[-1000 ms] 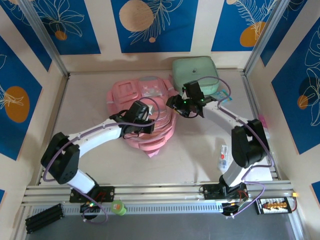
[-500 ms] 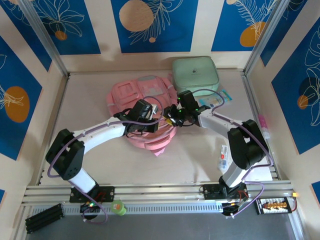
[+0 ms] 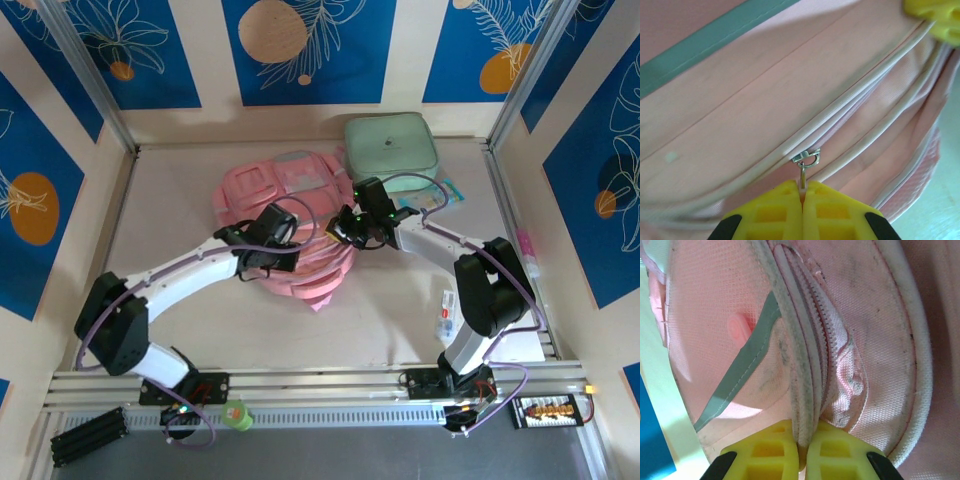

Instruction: Pack the student bag

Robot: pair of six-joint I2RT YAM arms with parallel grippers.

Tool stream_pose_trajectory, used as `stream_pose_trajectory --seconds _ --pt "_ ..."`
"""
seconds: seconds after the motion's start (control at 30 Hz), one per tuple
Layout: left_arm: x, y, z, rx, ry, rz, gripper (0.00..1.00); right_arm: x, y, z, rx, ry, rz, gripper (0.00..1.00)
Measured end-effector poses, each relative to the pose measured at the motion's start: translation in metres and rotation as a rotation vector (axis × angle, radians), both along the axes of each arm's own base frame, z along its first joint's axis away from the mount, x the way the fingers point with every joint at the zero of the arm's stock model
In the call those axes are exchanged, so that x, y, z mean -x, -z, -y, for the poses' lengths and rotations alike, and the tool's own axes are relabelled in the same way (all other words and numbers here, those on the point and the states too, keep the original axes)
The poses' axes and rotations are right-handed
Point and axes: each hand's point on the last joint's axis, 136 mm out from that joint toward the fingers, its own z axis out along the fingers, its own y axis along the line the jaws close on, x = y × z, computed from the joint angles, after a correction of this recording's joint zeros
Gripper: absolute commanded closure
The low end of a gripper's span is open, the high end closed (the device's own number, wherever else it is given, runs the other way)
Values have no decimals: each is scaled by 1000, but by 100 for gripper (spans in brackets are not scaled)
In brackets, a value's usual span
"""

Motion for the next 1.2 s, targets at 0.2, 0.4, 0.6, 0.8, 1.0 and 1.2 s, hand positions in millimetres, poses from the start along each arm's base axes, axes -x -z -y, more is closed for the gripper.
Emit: stream_pose_trajectory --seconds 0.2,0.4,0.6,0.8,1.0,1.2 --pt "1 -3 -41 -82 -25 65 100 -2 -3 2 21 -10 18 95" --pt "-16 -3 -73 -176 5 99 100 -4 -3 3 34 -18 37 95" --pt "-36 2 -85 -259 93 110 100 -8 -3 7 52 -25 61 95" --pt "-50 5 -90 -315 156 117 95 -11 -4 10 67 -46 90 94" --pt "-52 2 -94 -309 151 125 65 -11 -5 13 93 -71 120 64" --pt "-51 -51 -105 -237 42 270 9 -9 -30 51 211 -21 188 35"
